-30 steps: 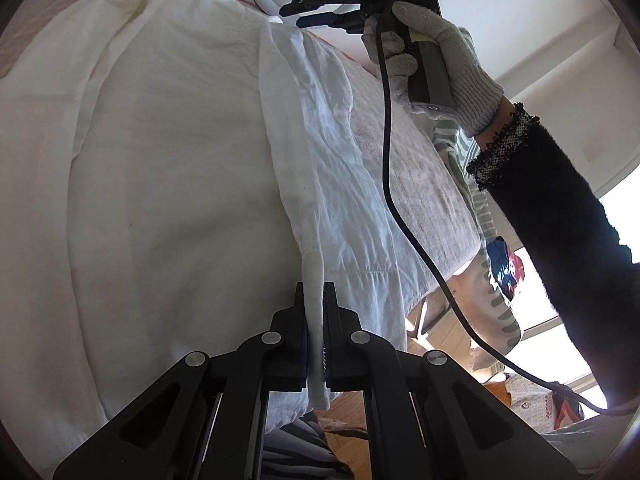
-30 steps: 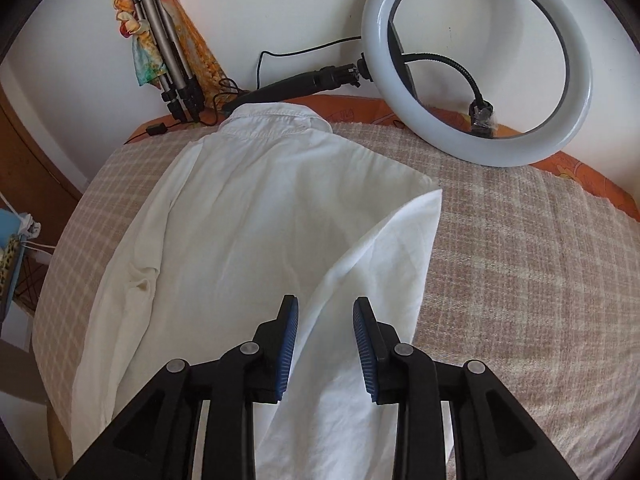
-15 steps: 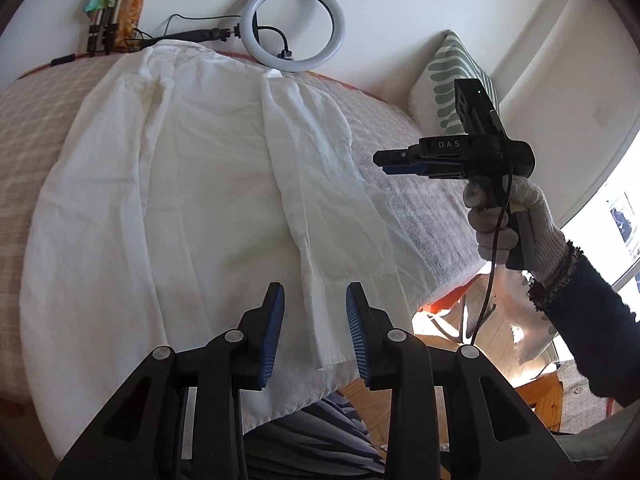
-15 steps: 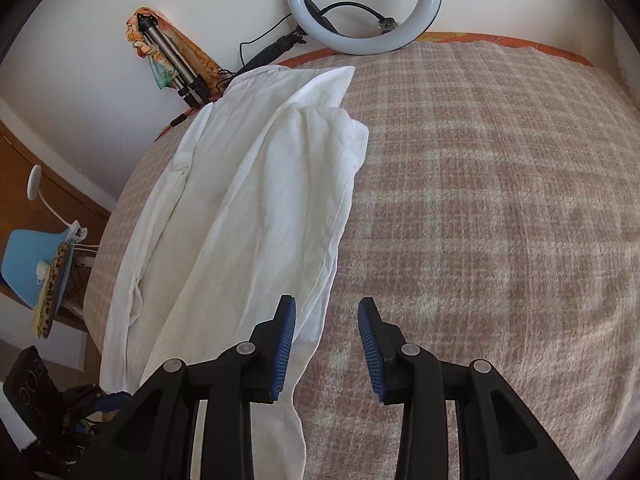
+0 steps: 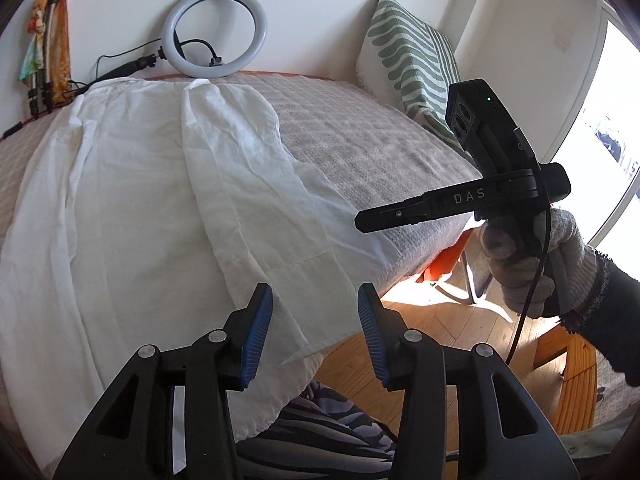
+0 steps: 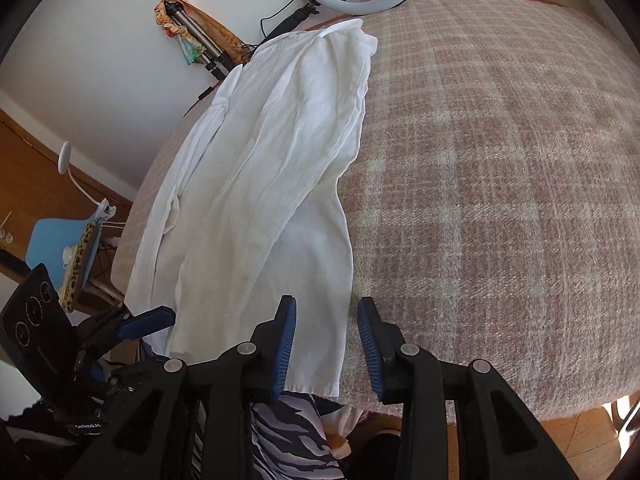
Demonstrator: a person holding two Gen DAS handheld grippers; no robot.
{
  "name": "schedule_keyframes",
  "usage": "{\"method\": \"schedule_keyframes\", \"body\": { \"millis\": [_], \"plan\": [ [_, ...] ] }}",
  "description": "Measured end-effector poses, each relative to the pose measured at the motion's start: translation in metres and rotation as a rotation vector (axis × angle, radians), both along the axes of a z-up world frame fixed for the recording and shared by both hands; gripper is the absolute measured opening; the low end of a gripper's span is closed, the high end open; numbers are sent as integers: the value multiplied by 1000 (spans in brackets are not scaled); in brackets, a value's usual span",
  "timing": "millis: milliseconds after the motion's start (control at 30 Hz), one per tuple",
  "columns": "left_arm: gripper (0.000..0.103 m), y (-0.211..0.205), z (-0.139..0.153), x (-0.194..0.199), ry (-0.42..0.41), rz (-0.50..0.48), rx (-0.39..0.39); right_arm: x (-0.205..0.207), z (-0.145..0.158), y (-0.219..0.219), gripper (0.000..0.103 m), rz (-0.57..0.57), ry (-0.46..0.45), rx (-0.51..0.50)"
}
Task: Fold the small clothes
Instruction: 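Regrasp the folded side with the right tool and straighten it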
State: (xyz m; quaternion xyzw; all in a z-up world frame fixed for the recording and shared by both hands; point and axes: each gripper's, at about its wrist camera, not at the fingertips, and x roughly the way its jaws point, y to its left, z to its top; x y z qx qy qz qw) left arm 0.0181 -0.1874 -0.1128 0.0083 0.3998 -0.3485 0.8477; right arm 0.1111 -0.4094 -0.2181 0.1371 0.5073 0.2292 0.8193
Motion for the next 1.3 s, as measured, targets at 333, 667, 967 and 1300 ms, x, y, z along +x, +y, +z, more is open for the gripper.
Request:
{"method": "schedule_keyframes", "body": {
  "millis": [333, 667, 967, 1300],
  "plan": [
    [60, -17, 1, -12, -74, -63, 47, -7, -6, -11, 0, -61, 57, 190],
    [60, -62, -28, -5, -111, -93, 122, -9, 10, -12, 0, -76, 65, 312],
    [21, -49, -26, 22, -77, -13, 21, -1, 21, 1, 0, -24, 78, 314],
    [5, -20, -13, 34, -20, 26, -120, 33, 27, -20, 49, -24, 11, 217]
  ]
}}
